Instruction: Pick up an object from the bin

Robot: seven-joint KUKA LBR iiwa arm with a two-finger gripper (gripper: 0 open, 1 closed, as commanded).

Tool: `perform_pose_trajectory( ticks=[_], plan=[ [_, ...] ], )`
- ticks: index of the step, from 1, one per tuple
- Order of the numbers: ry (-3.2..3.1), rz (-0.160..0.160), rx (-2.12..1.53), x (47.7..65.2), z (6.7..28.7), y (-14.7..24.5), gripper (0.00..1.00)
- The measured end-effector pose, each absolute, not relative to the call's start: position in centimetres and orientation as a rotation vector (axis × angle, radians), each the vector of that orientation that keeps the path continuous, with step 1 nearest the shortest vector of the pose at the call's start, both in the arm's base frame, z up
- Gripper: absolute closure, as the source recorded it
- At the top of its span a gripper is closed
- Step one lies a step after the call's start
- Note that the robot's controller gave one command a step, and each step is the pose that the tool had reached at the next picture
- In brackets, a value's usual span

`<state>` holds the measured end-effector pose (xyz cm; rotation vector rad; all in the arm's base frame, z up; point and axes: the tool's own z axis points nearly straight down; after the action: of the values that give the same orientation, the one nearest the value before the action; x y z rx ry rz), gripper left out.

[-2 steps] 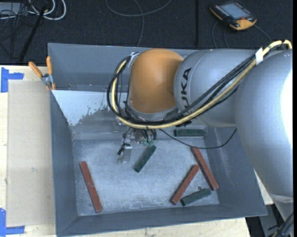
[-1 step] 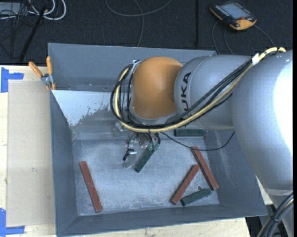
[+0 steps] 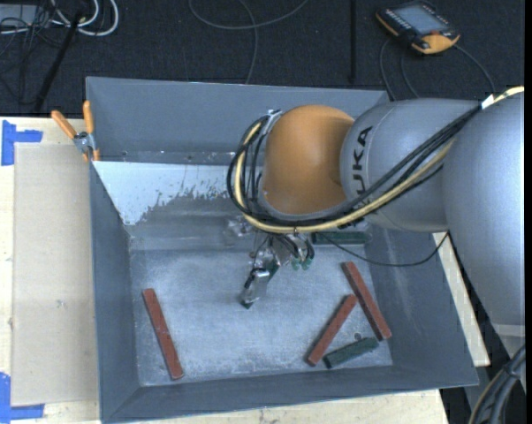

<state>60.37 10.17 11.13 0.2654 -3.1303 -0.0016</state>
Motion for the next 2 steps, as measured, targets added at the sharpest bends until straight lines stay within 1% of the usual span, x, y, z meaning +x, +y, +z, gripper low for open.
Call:
perform_pose_trajectory(
  ticks=[1, 2],
  plan=[
    [-3.131, 0.000, 0.276, 60.7, 8.1, 5.9, 0.00],
    [-3.110, -0.002, 0.454, 62.0, 7.8, 2.8, 1.00]
  ],
)
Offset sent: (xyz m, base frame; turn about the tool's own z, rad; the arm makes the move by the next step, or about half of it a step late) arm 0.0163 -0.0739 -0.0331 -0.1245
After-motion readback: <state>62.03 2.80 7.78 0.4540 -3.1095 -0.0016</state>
